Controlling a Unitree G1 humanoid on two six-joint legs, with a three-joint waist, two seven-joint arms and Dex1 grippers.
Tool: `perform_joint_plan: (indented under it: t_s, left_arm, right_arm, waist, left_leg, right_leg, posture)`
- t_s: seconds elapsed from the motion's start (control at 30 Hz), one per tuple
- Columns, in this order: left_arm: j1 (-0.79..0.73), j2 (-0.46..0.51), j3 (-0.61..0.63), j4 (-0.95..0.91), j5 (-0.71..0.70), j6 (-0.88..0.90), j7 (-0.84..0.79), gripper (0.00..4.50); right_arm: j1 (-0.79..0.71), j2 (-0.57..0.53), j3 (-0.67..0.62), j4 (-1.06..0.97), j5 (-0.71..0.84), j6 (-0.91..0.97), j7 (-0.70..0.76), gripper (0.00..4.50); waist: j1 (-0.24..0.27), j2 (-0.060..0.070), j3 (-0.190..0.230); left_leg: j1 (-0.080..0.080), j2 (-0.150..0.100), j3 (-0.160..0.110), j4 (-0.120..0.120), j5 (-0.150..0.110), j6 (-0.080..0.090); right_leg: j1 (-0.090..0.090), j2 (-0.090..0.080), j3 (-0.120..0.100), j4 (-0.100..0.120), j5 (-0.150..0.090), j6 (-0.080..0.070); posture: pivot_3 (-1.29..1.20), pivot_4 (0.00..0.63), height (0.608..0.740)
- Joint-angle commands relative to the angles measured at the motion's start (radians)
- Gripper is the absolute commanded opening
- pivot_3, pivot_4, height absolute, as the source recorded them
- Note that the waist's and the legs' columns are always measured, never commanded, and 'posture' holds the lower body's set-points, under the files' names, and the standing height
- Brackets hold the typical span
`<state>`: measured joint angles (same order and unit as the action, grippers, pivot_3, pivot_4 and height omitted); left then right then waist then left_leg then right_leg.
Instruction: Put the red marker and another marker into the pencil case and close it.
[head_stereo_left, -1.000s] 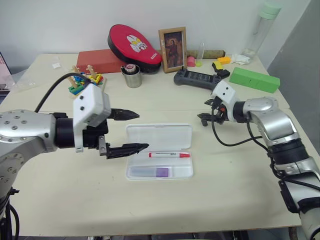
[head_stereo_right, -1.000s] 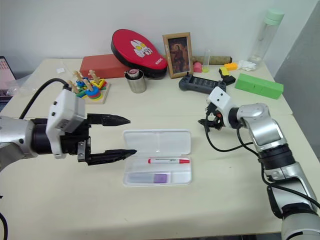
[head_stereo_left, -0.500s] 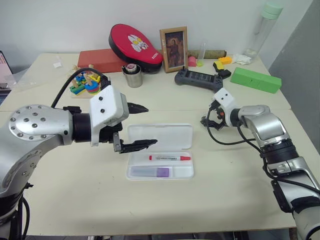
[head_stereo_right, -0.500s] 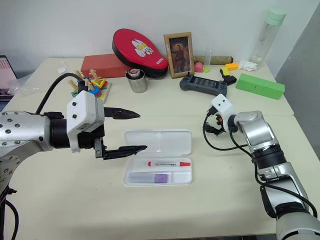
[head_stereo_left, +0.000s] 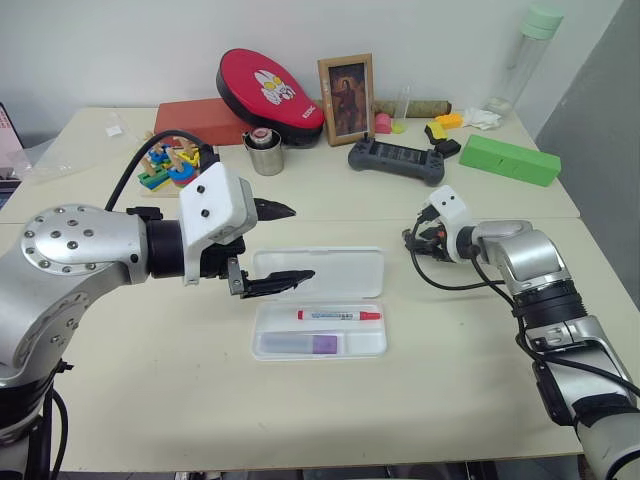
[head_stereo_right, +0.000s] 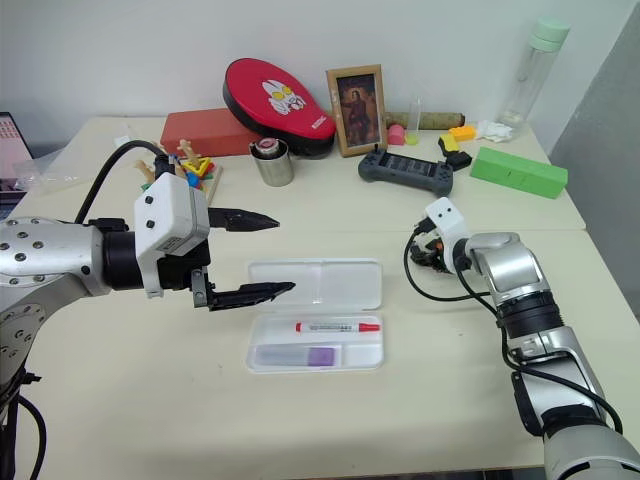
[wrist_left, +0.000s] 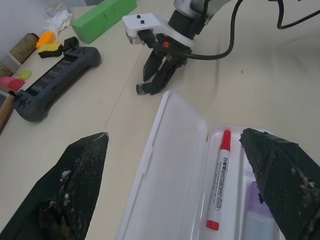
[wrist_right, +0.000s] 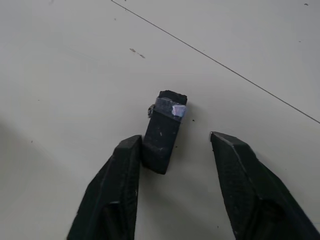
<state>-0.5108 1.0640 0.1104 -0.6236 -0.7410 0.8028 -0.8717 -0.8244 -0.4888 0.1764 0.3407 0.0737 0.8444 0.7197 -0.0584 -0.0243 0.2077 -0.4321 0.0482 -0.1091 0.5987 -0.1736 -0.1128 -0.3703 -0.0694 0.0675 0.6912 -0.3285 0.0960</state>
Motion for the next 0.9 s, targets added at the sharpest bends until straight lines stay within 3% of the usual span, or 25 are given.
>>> perform_joint_plan:
  t_s: [0.03,0.17,0.4,0.6,0.77,0.9]
  left_arm:
    - [-0.013,-0.004,0.012,-0.006,0.009,-0.011,0.004,4.50]
    - [-0.010,-0.006,0.012,-0.006,0.013,-0.013,0.005,4.50]
    - [-0.008,-0.011,0.027,-0.004,0.002,-0.002,0.011,4.50]
    - [0.016,-0.006,0.090,-0.021,-0.087,0.050,0.009,4.50]
    - [0.056,0.000,0.112,-0.049,-0.155,0.078,-0.003,4.50]
    - [0.072,0.006,0.088,-0.047,-0.135,0.058,-0.019,4.50]
  right_arm:
    - [0.001,0.001,-0.011,0.001,0.008,-0.009,0.007,1.16]
    - [0.003,-0.002,-0.004,0.003,0.002,-0.024,0.008,0.27]
    - [0.036,-0.071,0.007,-0.100,0.013,-0.073,0.089,0.25]
    - [0.149,-0.282,0.008,-0.385,0.058,-0.235,0.322,0.25]
    - [0.205,-0.389,-0.058,-0.615,0.221,-0.211,0.493,0.25]
    - [0.201,-0.393,-0.066,-0.725,0.314,-0.174,0.526,0.25]
  waist:
    - [0.000,0.000,0.000]
    - [0.000,0.000,0.000]
    - [0.001,0.000,0.000]
    - [0.003,0.001,0.000]
    - [-0.005,0.001,0.000]
    - [-0.003,0.001,0.000]
  left_leg:
    - [0.000,0.000,0.000,0.000,0.000,0.000]
    - [0.000,0.000,0.000,0.000,0.000,0.000]
    - [0.000,0.000,0.000,0.000,0.000,0.000]
    - [-0.001,0.000,0.000,-0.001,0.000,0.000]
    - [0.000,0.000,0.001,-0.001,0.000,0.000]
    - [0.000,0.000,0.000,0.000,0.000,0.000]
  right_leg:
    - [0.000,0.000,0.000,0.000,0.000,0.000]
    - [0.000,0.000,0.000,0.000,0.000,0.000]
    - [0.000,0.000,0.000,0.000,0.000,0.000]
    - [0.000,0.000,0.000,-0.002,0.000,0.000]
    - [0.000,0.000,0.001,-0.002,0.000,0.000]
    - [0.000,0.000,0.000,-0.001,0.000,0.000]
  posture:
    - [0.00,0.150,0.740]
    - [0.00,0.150,0.740]
    - [0.00,0.150,0.740]
    - [0.00,0.150,0.740]
    - [0.00,0.150,0.740]
    - [0.00,0.150,0.740]
